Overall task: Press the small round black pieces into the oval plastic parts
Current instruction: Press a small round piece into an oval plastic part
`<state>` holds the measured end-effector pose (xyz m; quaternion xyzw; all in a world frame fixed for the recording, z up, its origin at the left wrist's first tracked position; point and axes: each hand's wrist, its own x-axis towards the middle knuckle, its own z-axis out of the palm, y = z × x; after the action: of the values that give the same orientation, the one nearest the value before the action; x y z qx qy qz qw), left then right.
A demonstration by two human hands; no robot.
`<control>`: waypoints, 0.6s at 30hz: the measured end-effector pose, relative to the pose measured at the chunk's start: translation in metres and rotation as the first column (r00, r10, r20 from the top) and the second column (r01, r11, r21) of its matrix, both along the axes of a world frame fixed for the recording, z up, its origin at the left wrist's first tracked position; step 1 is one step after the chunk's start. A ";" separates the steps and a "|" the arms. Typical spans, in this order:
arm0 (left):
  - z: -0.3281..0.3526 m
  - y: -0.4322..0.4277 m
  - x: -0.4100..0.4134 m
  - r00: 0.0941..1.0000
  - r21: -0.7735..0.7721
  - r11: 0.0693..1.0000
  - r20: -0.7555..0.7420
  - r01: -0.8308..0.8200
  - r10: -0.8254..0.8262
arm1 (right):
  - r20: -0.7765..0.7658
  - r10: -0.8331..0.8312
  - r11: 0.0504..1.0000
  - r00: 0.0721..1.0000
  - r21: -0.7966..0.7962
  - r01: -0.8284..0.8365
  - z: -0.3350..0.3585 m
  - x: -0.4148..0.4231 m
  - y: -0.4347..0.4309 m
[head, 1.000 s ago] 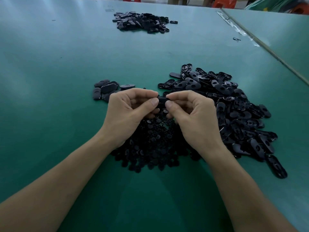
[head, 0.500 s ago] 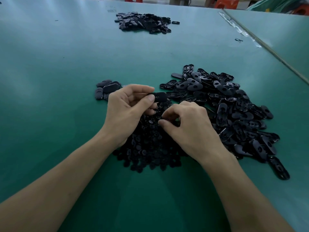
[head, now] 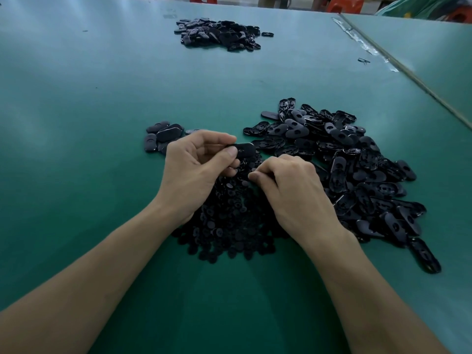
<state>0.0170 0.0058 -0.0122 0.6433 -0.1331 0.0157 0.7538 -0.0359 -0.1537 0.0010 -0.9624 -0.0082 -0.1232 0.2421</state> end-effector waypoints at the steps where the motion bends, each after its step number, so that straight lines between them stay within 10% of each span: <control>1: 0.000 0.000 0.000 1.000 0.002 1.000 0.000 -0.003 0.003 | 0.003 -0.007 1.000 1.000 -0.004 0.007 0.000 0.000 0.001; 18: -0.007 0.001 0.002 0.998 0.134 0.991 0.069 0.000 -0.009 | 0.211 -0.103 0.975 0.972 0.213 0.058 0.001 0.003 0.003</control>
<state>0.0186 0.0071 -0.0192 0.6911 -0.1615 0.0275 0.7039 -0.0331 -0.1508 0.0019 -0.9120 0.0169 -0.2394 0.3326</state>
